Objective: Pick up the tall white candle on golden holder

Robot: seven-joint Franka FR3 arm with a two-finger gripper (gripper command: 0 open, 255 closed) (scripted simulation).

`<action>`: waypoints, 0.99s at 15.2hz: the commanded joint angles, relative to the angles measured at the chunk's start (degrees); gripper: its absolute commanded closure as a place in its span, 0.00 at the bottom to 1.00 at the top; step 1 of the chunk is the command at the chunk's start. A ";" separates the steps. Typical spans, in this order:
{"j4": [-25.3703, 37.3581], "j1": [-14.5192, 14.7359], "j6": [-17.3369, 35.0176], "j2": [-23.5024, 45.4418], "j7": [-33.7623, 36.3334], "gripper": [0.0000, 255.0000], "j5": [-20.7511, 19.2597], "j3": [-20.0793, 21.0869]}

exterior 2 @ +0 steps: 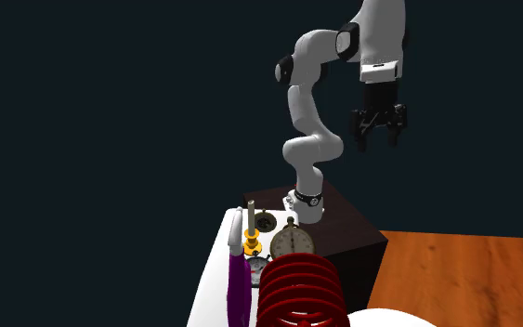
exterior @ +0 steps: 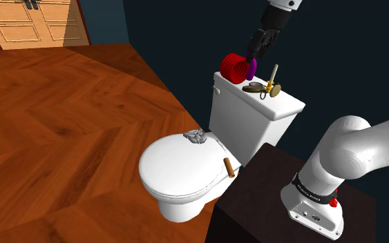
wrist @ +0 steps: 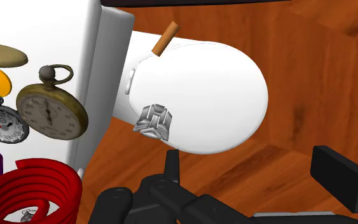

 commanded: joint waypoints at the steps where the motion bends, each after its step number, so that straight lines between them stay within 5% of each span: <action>1: 0.00 0.00 0.00 0.00 0.00 0.00 0.00 0.00; 15: 3.87 -6.26 5.63 10.28 -12.03 0.00 -7.41 -14.88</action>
